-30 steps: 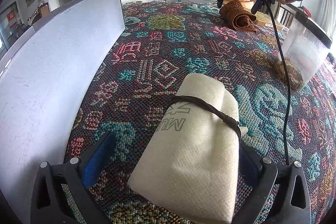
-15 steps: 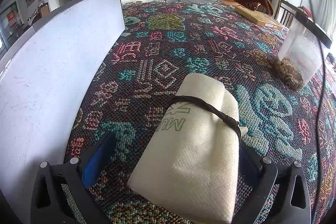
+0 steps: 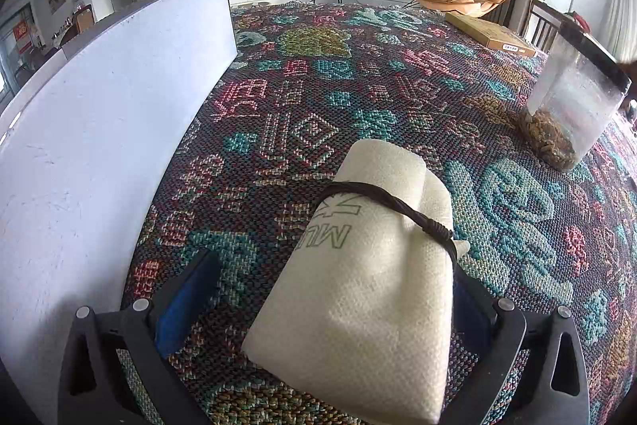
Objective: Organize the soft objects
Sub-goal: 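Lower the brown knitted roll onto the bedspread and open the right gripper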
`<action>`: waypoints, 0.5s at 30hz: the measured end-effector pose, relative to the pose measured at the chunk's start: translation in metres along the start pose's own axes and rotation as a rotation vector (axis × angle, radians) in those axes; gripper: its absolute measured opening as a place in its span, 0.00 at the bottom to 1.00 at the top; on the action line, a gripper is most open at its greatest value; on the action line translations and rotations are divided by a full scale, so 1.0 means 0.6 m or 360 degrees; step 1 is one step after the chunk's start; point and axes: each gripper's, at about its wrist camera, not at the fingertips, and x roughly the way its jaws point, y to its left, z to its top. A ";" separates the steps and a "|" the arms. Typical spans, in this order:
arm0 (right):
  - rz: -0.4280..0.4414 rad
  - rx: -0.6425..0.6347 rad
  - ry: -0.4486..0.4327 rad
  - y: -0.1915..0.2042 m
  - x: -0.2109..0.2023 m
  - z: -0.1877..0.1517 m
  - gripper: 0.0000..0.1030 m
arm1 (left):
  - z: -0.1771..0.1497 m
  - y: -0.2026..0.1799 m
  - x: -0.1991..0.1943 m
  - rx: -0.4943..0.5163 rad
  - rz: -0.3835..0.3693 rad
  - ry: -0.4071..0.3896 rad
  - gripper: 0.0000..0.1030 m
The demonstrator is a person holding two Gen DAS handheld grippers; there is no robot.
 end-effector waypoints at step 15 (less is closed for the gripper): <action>0.0141 0.0510 -0.0553 -0.080 0.032 -0.266 0.78 | 0.000 0.000 0.000 0.0000 -0.0001 0.0000 1.00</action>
